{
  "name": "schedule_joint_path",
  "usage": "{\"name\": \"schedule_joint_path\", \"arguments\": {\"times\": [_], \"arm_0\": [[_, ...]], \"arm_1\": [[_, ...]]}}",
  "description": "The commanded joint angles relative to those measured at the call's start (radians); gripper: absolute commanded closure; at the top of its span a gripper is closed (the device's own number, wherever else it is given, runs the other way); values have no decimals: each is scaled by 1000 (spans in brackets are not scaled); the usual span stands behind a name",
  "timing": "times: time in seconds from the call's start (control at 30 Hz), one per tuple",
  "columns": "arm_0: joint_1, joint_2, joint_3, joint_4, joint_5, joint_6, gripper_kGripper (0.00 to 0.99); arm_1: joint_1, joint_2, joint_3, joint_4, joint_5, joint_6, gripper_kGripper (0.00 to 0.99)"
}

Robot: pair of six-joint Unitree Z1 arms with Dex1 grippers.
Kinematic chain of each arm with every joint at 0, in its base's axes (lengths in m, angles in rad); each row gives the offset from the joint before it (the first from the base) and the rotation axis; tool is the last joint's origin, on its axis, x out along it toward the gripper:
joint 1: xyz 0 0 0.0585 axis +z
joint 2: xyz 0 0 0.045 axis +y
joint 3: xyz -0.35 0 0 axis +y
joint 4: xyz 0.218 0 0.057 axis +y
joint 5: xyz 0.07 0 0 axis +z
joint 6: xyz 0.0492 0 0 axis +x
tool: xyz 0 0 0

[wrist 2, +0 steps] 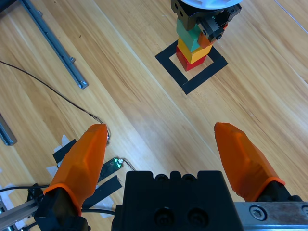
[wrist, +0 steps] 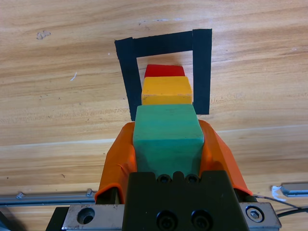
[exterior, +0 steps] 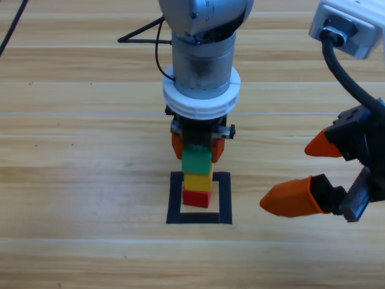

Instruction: Stack the blocks in the rectangular block: red at the bottom, yellow in the middle, green on top

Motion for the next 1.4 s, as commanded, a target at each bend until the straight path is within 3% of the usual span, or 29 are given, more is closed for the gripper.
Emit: {"name": "schedule_joint_path", "arguments": {"times": [0.03,1.4], "arm_0": [[-21,52,-4,4,-9,3,990],[-20,75,-7,-10,-1,-4,990]], "arm_1": [[27,3,32,13,-20,8,4],[27,5,33,13,-20,7,4]]}}
